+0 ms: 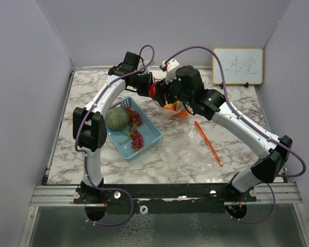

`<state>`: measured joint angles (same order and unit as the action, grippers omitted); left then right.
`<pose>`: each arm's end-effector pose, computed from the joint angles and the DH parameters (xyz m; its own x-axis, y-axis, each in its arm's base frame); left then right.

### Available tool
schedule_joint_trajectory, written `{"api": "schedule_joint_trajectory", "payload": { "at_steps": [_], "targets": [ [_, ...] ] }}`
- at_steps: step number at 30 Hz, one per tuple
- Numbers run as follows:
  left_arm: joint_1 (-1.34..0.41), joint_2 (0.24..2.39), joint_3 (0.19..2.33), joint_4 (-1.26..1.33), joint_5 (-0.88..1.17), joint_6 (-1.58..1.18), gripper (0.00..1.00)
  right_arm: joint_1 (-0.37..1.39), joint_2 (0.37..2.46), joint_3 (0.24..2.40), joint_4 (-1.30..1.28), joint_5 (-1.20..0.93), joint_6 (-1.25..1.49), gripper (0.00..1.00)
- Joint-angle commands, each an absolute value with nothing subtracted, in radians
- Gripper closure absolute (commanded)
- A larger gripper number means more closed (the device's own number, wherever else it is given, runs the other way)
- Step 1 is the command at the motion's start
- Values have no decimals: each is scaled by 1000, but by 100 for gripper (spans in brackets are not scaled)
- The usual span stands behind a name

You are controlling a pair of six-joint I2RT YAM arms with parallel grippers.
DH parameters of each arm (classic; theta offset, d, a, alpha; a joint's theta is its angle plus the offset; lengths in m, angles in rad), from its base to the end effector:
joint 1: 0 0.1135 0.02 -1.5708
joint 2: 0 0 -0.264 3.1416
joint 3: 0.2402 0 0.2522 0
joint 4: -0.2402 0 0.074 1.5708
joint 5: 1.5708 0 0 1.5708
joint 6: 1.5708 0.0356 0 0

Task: Place the food in the zip-top bag and seal the zipper
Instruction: Pick up the fake fruit from the bin, then place the fake fruit in the zipper food storage bag.

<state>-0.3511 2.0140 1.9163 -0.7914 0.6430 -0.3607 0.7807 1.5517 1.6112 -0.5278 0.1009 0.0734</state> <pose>0.4128 -0.1739 0.3082 -0.9046 0.0305 -0.4252 0.3321 0.6758 -0.6580 0.2537 0.2463 0.4025 -0.3665 -0.2603 -0.8933 -0.6111 0.7913 0.0201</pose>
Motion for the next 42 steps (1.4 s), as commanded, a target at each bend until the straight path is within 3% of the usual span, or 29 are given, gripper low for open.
{"api": "schedule_joint_trajectory", "payload": {
  "at_steps": [1,12,18,24,34,42],
  "targets": [
    [-355,1971,1942,-793,672,-339,100,722,1581,1593,-484,120,57,41],
    [-355,1986,1987,-790,678,-361,100,687,1675,1587,-509,127,23,39],
    [-356,1978,1995,-767,695,-382,100,687,1666,1600,-533,231,-22,1],
    [-358,1990,1983,-736,710,-409,100,686,1634,1690,-545,175,-29,0],
    [-361,1947,1936,-620,715,-498,100,636,1701,1826,-614,350,10,4],
    [-365,1928,1865,-533,749,-526,100,488,1752,1772,-527,46,48,12]
  ]
}}
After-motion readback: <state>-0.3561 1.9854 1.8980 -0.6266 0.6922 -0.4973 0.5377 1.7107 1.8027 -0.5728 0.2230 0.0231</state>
